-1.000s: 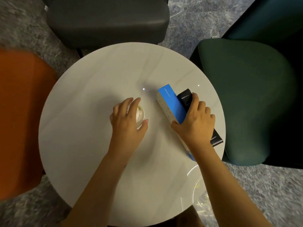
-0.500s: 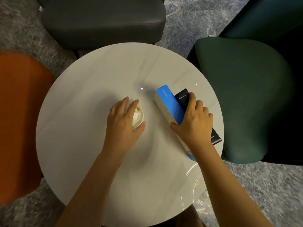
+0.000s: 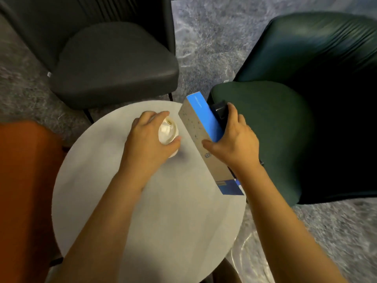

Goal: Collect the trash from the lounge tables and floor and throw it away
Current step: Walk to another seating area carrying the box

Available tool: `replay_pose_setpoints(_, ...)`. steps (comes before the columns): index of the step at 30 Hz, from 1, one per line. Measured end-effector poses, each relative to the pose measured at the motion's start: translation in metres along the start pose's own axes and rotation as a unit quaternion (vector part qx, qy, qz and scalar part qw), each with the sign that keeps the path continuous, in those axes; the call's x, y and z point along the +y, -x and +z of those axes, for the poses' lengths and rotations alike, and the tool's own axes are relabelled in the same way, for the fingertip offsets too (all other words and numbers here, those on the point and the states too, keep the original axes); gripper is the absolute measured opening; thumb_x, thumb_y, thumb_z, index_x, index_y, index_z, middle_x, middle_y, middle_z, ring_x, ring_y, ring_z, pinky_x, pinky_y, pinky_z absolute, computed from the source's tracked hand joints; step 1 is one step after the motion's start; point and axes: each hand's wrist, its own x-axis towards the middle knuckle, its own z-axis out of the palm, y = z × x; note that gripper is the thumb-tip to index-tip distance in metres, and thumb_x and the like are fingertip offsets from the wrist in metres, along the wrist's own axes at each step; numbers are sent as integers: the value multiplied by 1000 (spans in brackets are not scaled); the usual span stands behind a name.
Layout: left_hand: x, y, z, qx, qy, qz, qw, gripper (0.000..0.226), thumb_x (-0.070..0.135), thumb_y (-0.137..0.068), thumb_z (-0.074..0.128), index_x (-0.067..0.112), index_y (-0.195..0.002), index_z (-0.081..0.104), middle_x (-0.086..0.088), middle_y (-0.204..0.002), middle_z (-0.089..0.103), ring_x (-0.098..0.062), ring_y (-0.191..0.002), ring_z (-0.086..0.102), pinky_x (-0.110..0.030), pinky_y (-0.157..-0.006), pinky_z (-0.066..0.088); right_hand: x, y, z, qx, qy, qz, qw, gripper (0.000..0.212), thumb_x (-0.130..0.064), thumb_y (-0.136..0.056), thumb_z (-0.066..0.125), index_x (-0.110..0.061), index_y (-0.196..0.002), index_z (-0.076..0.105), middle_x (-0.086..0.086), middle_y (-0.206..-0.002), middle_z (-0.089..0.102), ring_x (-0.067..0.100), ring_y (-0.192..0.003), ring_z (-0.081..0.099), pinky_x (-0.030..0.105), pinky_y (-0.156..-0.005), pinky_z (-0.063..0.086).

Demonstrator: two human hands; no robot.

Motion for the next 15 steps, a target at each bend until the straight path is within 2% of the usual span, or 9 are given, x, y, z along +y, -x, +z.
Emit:
replay_pose_setpoints(5,71,-26,-55,13,45,71,996,59,32,-69,76,20,-124,56,-4,-123,52,-28,-111,49,-40,-92,44,5,-10,-89,36,12,27,999,102,-45,-63,73,-17,-144,17,7,-123,48,31,-101,54,37,-76,43)
replay_pose_setpoints(10,150,-50,-83,-17,64,141,988,60,36,-68,76,21,-123,58,-3,-120,54,-26,-111,50,-44,-93,44,27,-8,-177,66,14,79,995,102,-47,-61,73,-20,-142,17,7,-117,50,28,-98,54,34,-70,41)
replay_pose_setpoints(15,243,-66,-81,-44,61,225,971,61,36,-70,75,20,-126,56,-7,-123,55,-27,-110,50,-39,-93,43,67,5,-249,118,23,134,984,99,-49,-62,71,-19,-140,19,7,-115,50,29,-95,56,34,-68,42)
